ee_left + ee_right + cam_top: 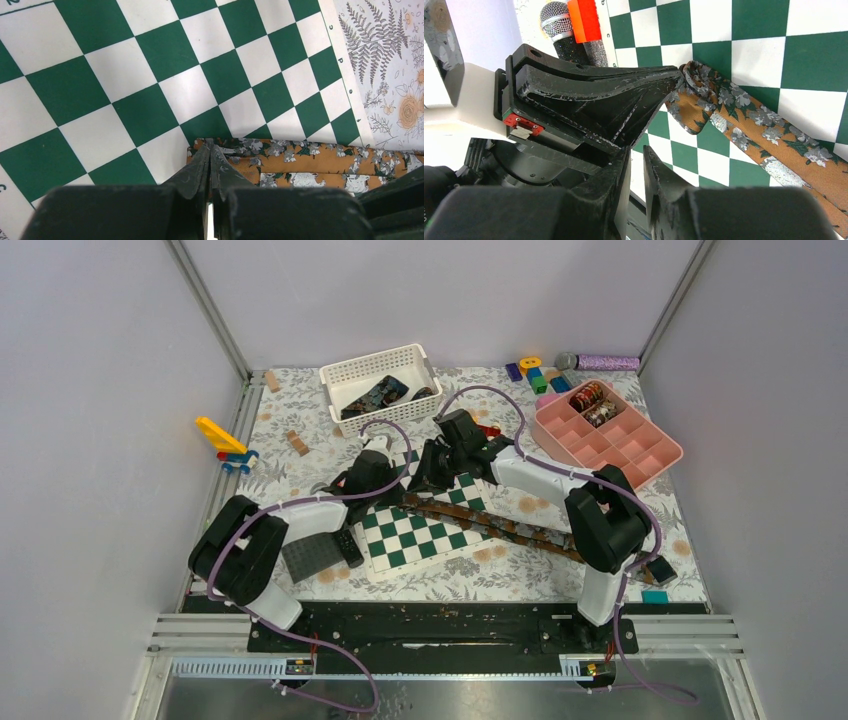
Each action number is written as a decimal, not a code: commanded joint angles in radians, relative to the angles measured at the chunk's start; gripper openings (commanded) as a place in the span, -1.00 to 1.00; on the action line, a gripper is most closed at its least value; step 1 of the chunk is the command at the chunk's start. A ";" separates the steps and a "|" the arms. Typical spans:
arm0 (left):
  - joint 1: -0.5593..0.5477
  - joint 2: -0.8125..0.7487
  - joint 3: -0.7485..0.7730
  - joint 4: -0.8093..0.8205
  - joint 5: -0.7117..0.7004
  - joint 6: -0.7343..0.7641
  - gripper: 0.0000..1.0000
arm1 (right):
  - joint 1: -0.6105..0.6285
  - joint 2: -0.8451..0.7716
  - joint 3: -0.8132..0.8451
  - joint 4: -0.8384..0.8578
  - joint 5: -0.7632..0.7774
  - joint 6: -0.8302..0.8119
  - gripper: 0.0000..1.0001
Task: Roll the ties
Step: Roll the tie at the center of the board.
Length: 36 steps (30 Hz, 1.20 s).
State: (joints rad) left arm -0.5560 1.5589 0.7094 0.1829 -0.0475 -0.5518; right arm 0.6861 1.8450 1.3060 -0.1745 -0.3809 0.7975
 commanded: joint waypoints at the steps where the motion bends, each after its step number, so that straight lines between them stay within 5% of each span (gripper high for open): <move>1: 0.001 0.008 -0.014 0.068 0.038 -0.015 -0.99 | 0.008 0.006 -0.001 -0.005 0.022 -0.007 -0.56; 36: 0.000 0.016 -0.006 0.066 0.043 -0.019 -0.93 | 0.009 0.145 -0.021 0.018 0.059 0.042 -0.62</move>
State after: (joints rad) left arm -0.5560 1.5856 0.7052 0.2123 -0.0242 -0.5697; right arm 0.6865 1.9778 1.2720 -0.1482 -0.3561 0.8352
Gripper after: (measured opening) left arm 0.016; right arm 0.196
